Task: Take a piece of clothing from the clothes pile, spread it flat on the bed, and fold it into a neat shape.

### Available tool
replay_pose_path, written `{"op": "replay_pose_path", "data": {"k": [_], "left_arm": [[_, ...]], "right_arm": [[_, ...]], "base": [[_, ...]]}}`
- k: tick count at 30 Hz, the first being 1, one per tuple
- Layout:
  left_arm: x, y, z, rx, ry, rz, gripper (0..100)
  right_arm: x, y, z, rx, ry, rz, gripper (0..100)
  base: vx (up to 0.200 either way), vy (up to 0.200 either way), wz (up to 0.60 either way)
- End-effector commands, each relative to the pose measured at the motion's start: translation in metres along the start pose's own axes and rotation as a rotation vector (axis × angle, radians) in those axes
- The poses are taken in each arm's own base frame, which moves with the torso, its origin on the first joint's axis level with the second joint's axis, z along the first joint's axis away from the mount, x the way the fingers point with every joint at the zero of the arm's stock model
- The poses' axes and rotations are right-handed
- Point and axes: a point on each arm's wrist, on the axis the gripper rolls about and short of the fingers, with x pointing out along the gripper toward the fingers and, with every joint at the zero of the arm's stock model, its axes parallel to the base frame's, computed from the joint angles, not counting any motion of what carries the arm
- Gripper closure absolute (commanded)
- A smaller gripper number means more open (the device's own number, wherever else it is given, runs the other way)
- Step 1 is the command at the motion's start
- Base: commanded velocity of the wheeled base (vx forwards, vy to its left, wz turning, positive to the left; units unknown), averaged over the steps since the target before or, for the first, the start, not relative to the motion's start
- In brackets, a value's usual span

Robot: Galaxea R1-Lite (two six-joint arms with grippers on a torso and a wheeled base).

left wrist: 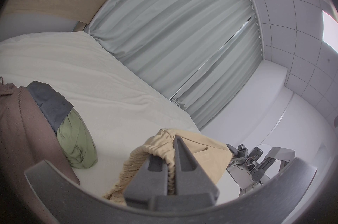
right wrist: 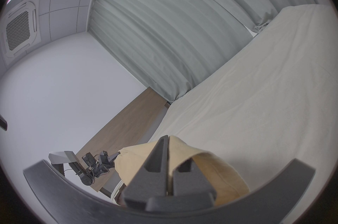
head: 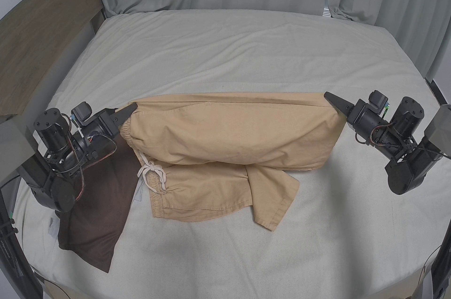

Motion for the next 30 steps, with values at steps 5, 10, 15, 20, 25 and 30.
{"op": "replay_pose_path", "data": {"k": [5,10,15,20,25,30], "left_arm": [[0.021,0.018,-0.007,0.0,-0.029,0.022,100],[0.034,0.03,-0.012,0.001,-0.045,0.035,100],[0.042,0.039,-0.015,-0.018,-0.056,0.036,100],[0.053,0.047,-0.013,-0.043,-0.091,0.035,100],[0.06,0.055,-0.016,-0.044,-0.109,0.044,100],[0.067,0.063,-0.019,-0.041,-0.115,0.04,100]], "right_arm": [[0.016,-0.022,-0.01,0.008,0.008,-0.004,100],[0.028,-0.034,-0.015,0.007,0.001,0.009,100],[0.039,-0.043,-0.016,0.0,-0.014,0.023,100],[0.05,-0.052,-0.015,-0.017,-0.034,0.041,100],[0.058,-0.062,-0.015,-0.015,-0.052,0.05,100],[0.069,-0.073,-0.014,-0.006,-0.06,0.055,100]], "base": [[0.0,0.0,0.0],[0.0,0.0,0.0],[0.0,0.0,0.0],[0.0,0.0,0.0],[0.0,0.0,0.0],[0.0,0.0,0.0]]}}
